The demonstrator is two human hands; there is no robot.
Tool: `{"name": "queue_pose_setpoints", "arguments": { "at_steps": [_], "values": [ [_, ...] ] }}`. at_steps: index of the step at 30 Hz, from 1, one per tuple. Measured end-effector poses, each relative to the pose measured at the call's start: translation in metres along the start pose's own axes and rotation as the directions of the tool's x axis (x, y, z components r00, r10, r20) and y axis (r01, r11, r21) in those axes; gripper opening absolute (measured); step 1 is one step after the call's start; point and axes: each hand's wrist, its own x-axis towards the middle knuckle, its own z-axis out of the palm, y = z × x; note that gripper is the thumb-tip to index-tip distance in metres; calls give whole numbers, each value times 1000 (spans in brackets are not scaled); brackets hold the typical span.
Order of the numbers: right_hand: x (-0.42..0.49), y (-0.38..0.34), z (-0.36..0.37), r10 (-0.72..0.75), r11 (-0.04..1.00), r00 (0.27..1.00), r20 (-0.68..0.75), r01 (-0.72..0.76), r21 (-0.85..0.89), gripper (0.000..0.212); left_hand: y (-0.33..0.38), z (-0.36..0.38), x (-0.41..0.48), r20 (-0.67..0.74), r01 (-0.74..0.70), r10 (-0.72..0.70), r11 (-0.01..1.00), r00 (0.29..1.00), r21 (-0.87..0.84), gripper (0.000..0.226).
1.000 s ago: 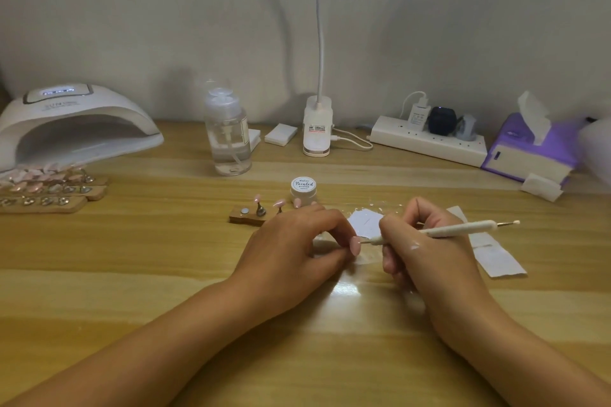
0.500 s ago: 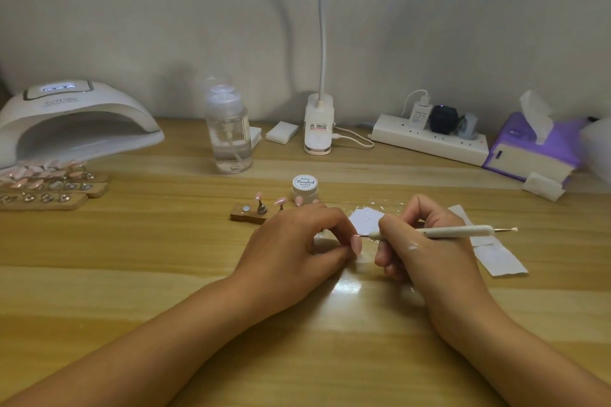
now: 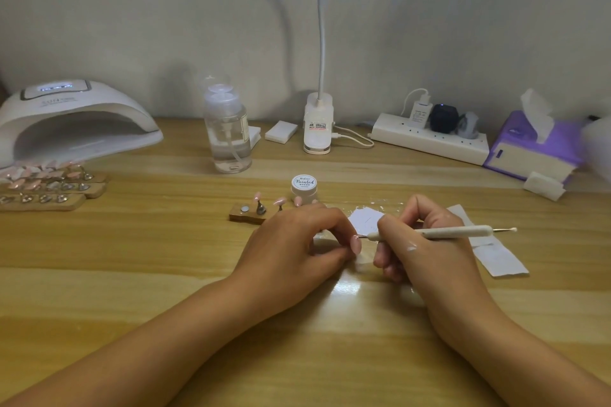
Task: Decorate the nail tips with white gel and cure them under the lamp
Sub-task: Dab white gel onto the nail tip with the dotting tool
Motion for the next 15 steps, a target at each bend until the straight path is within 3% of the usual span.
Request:
{"name": "queue_pose_setpoints", "arguments": {
  "at_steps": [15],
  "values": [
    [0, 0, 1, -11, 1000, 1000, -7, 11, 10, 27, 2, 0, 0, -3, -5, 5, 1000, 1000, 17, 14]
  ]
}}
